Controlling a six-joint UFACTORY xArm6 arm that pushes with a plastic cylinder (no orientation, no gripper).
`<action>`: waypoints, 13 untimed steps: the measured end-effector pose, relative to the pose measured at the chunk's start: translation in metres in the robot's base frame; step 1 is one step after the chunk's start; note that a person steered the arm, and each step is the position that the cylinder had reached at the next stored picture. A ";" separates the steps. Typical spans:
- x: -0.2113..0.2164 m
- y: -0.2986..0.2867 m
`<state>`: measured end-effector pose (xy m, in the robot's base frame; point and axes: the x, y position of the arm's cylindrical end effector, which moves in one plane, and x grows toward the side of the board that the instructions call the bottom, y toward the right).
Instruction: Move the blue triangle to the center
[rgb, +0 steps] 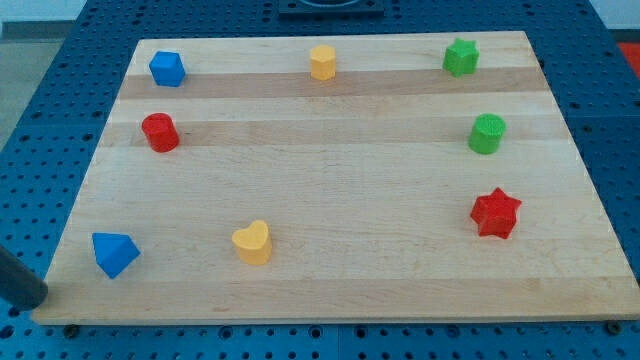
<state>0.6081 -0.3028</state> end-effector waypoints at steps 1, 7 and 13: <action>-0.003 0.020; -0.107 0.048; -0.045 0.081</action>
<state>0.5635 -0.2221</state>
